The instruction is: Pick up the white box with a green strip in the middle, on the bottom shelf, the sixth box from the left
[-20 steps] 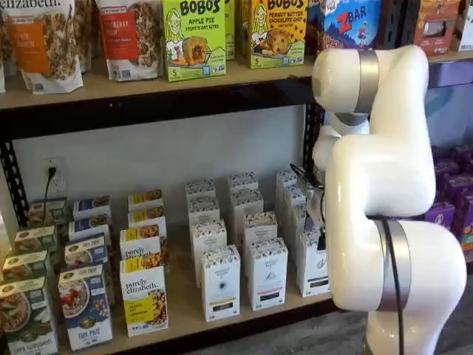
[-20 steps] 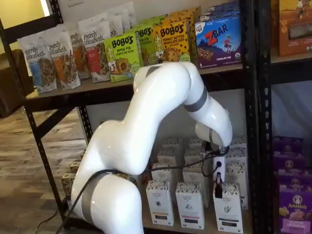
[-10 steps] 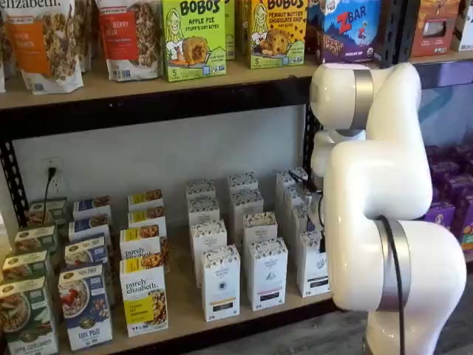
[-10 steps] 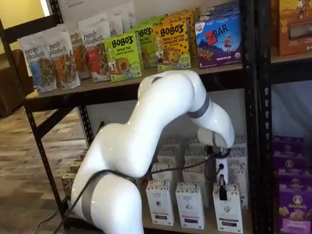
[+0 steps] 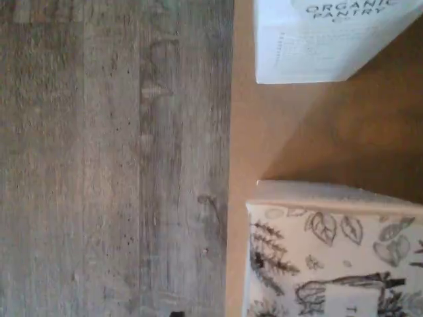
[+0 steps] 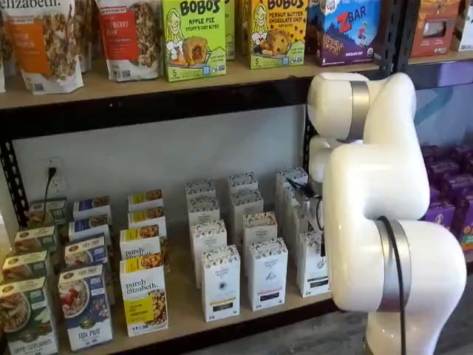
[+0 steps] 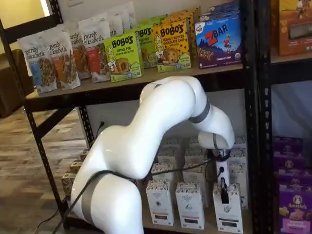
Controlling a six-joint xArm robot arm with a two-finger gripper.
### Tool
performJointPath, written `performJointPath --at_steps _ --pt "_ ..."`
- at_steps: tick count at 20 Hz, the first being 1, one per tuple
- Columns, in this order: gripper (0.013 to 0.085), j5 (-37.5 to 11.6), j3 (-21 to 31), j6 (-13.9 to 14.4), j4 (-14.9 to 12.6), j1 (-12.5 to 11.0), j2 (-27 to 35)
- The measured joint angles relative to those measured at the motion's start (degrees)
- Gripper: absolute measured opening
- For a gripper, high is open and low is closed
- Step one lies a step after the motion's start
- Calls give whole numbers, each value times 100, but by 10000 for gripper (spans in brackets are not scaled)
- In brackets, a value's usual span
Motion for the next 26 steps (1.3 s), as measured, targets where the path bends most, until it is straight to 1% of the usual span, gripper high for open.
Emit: performJointPath --at_steps 2,6,10,12,16,20,21,22,24,25,26 --pt "850 -20 -10 35 -36 4 21" --pt "850 -97 21 222 -244 16 35" --pt "850 -209 101 123 -125 13 -3" --pt "850 -284 147 139 -138 14 -18" --pt "850 -392 203 283 -284 32 -6" --pt "850 -533 265 236 -207 45 13" --pt "810 -570 282 221 -184 49 18" --pt "810 -605 299 211 -167 52 21" --pt "730 -667 332 217 -164 57 27" --pt "730 -684 344 217 -164 58 27" --pt "690 -708 363 216 -164 57 27"
